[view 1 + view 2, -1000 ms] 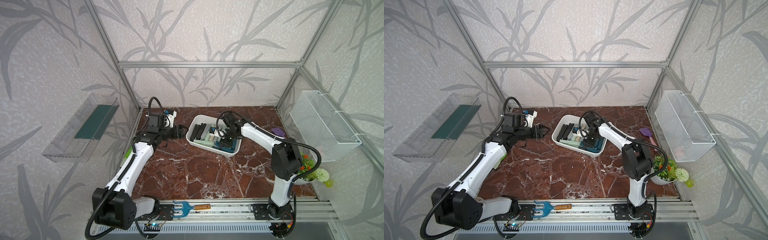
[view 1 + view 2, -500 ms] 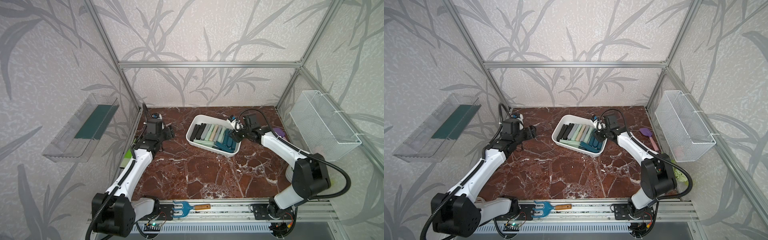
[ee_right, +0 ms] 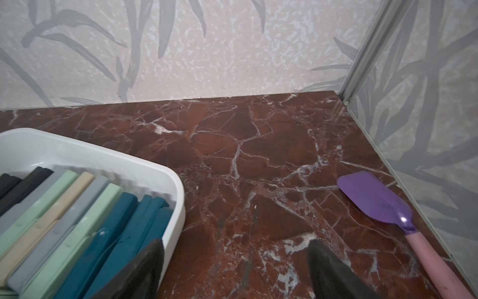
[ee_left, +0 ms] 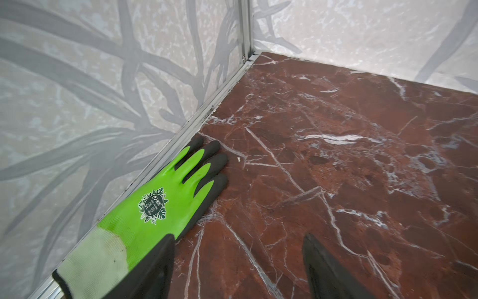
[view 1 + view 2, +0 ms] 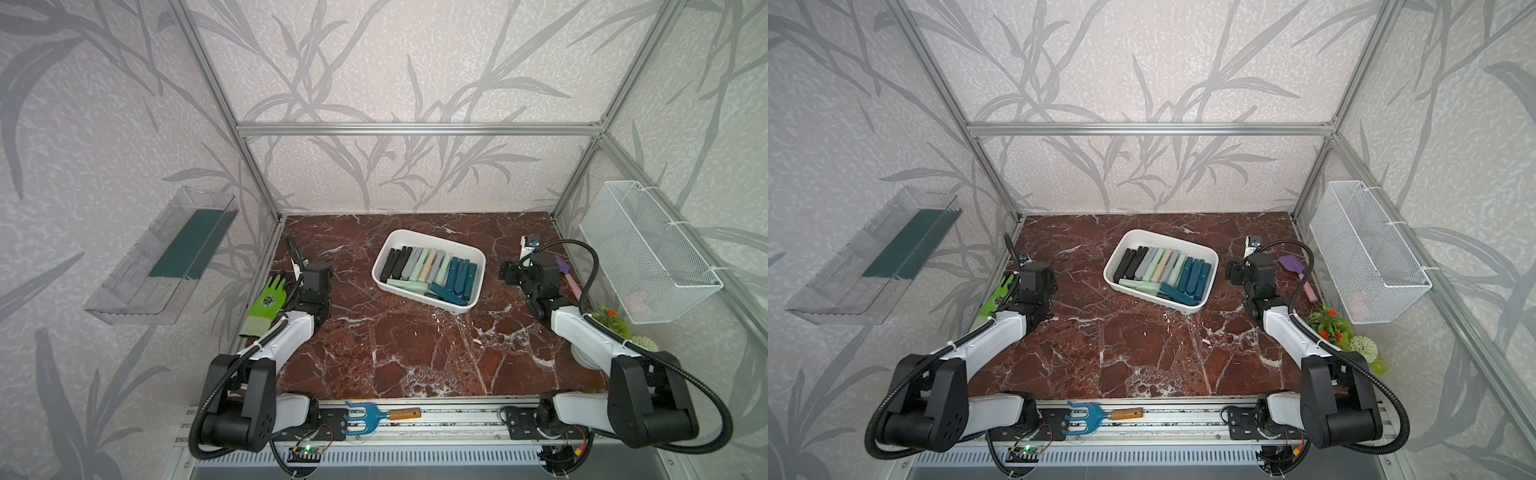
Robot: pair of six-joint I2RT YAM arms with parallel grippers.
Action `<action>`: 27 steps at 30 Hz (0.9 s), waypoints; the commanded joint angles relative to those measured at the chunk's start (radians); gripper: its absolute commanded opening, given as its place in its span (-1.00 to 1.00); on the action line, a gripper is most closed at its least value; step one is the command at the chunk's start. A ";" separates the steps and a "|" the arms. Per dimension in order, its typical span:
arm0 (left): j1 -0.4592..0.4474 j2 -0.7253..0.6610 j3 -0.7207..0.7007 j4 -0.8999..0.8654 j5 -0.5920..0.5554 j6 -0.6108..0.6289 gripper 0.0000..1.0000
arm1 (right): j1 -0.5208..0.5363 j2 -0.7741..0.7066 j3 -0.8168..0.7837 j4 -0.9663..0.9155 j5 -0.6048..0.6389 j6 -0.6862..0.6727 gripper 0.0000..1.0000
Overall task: Put the pruning pliers into the storage box
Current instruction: Reset both arms
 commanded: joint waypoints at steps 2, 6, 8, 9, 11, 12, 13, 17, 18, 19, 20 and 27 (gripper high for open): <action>0.004 0.100 -0.025 0.112 -0.087 0.017 0.50 | -0.031 0.057 -0.050 0.130 0.079 0.011 0.71; 0.003 0.145 -0.016 0.191 -0.036 0.114 0.51 | -0.040 0.062 -0.082 0.243 0.061 -0.037 0.71; 0.005 0.163 -0.009 0.222 -0.050 0.140 0.51 | -0.040 0.064 -0.084 0.255 0.037 -0.053 0.71; 0.006 0.168 -0.020 0.264 -0.042 0.165 0.52 | -0.041 0.067 -0.073 0.234 0.033 -0.054 0.71; 0.010 0.178 -0.040 0.334 -0.015 0.192 0.55 | -0.042 0.068 -0.072 0.241 0.021 -0.063 0.71; 0.025 0.195 -0.034 0.333 0.034 0.189 0.55 | -0.042 0.066 -0.078 0.251 0.002 -0.071 0.71; 0.029 0.222 -0.034 0.367 0.042 0.198 0.56 | -0.042 0.064 -0.084 0.263 -0.019 -0.081 0.71; 0.030 0.220 -0.018 0.326 0.091 0.209 0.57 | -0.041 0.051 -0.084 0.229 -0.033 -0.092 0.71; 0.032 0.218 -0.020 0.328 0.104 0.212 0.58 | -0.042 0.044 -0.077 0.195 -0.016 -0.091 0.71; 0.031 0.214 -0.026 0.336 0.113 0.217 0.58 | -0.042 0.034 -0.078 0.164 -0.005 -0.087 0.71; 0.031 0.211 -0.033 0.346 0.124 0.220 0.58 | -0.042 0.024 -0.098 0.176 -0.012 -0.088 0.71; 0.038 0.183 -0.097 0.436 0.189 0.238 0.62 | -0.040 0.055 -0.264 0.457 -0.086 -0.094 0.98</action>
